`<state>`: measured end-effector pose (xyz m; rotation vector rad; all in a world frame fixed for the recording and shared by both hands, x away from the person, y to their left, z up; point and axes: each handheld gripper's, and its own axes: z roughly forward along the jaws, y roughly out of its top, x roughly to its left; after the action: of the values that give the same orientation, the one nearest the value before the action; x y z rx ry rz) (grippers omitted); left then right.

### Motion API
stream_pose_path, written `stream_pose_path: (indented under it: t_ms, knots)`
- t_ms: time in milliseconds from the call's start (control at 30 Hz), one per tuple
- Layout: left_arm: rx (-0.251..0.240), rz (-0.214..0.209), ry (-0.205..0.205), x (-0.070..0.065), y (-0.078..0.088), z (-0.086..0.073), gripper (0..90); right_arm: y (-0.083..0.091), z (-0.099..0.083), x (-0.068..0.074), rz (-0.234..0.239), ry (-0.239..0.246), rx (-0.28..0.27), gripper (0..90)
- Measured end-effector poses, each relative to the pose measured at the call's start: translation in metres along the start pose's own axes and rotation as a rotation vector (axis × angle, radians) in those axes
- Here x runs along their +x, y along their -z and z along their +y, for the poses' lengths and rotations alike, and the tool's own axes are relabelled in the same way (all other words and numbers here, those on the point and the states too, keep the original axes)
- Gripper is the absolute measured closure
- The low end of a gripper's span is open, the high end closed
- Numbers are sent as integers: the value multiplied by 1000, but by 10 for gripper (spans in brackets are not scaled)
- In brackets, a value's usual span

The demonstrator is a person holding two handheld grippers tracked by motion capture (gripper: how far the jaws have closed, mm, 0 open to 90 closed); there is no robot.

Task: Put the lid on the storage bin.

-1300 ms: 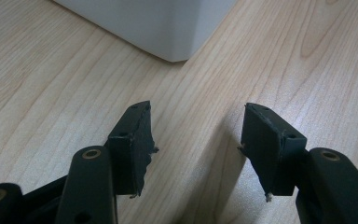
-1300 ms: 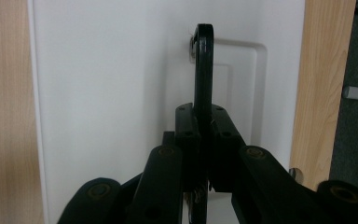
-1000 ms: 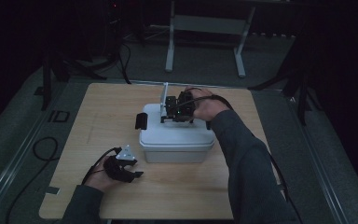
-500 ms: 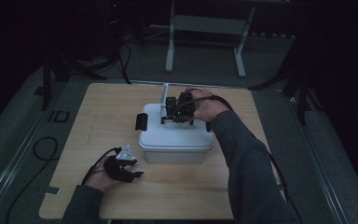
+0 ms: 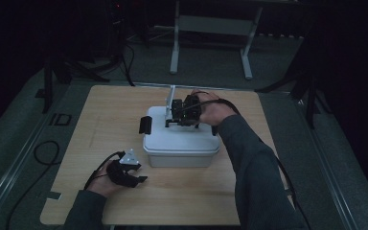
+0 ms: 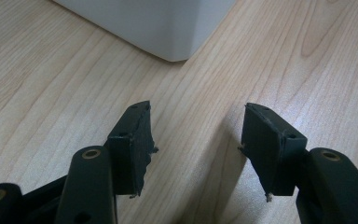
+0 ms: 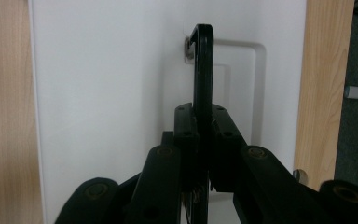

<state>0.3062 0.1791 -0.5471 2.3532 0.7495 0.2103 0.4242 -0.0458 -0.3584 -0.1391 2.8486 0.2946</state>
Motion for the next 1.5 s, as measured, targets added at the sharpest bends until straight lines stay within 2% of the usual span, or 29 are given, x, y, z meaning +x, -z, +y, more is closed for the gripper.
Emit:
stream_pose_path:
  t_ms: [200, 467, 633, 933, 967, 1033, 1100, 1133, 1500]
  knots:
    - [0, 0, -1, 0, 0, 0, 431, -1, -1, 0, -16, -10, -1, 788]
    - [-2, -2, 1, 0, 0, 0, 431, -3, -9, 4, 12, -10, -8, 829]
    - [-2, -1, 1, 0, 0, 0, 430, -4, -10, 7, -5, 7, -13, 839]
    - [-2, -1, 0, 0, 0, 0, 430, -4, -12, 8, -7, -4, -29, 834]
    - [-3, -2, 1, 0, 0, 0, 429, -4, -12, 8, -5, -9, -31, 814]
    - [-3, -3, 3, 0, 0, 0, 430, -5, -13, 8, -1, -16, -30, 698]
    - [-3, -3, 2, 0, 0, 0, 429, -6, -15, 8, 2, -24, -24, 669]
    - [-3, -3, 2, 0, 0, 0, 430, -6, -18, 8, 2, -29, -34, 623]
    - [-2, -2, 0, 0, -1, 0, 430, 8, -30, 7, 0, -79, -90, 523]
